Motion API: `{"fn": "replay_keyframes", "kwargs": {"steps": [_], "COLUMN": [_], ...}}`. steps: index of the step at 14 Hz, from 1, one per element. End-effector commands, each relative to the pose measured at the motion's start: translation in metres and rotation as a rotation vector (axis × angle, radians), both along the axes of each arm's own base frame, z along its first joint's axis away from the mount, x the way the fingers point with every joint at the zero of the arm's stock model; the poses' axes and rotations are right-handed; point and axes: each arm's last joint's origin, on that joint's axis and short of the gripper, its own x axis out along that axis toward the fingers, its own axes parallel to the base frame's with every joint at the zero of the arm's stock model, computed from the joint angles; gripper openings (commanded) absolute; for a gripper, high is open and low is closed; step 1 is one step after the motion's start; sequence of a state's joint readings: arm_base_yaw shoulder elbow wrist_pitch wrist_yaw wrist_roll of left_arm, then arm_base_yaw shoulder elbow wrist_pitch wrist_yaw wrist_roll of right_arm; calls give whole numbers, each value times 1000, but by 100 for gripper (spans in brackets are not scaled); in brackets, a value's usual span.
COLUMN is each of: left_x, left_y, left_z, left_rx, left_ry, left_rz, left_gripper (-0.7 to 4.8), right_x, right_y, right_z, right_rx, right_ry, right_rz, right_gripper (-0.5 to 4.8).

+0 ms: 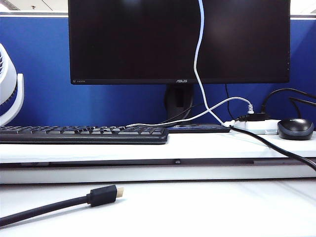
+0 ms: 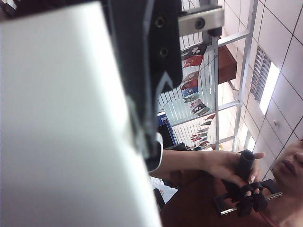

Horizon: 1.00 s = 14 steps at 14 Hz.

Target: Pick up the Type-C charging cable and the charging base, insert one end of the Type-C charger into the corresponding slot on the base, and finally place the plugged-in charger back on the table.

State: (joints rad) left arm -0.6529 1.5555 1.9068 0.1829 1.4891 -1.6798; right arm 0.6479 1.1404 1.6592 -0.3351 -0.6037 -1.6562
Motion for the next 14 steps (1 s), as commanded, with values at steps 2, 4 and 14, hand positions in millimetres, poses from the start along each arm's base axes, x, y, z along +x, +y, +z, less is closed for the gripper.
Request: {"fn": "replay_keyframes", "kwargs": {"steps": [2, 4, 14], "left_x": [1, 1, 2], "left_y": [-1, -1, -2], "left_z": [1, 1, -2], "left_rx": [-18, -17, -6], "left_ry": [-1, -2, 5], "left_rz": [22, 22, 22], "left_gripper": [-6, -6, -6], "right_x": [-5, -10, -13], "right_y": [0, -3, -6], "right_z": [1, 1, 3], "right_rx": [-9, -18, -8], "right_ry": [-23, -19, -34], "right_rz": [28, 27, 37], "right_gripper": [-1, -1, -1]}}
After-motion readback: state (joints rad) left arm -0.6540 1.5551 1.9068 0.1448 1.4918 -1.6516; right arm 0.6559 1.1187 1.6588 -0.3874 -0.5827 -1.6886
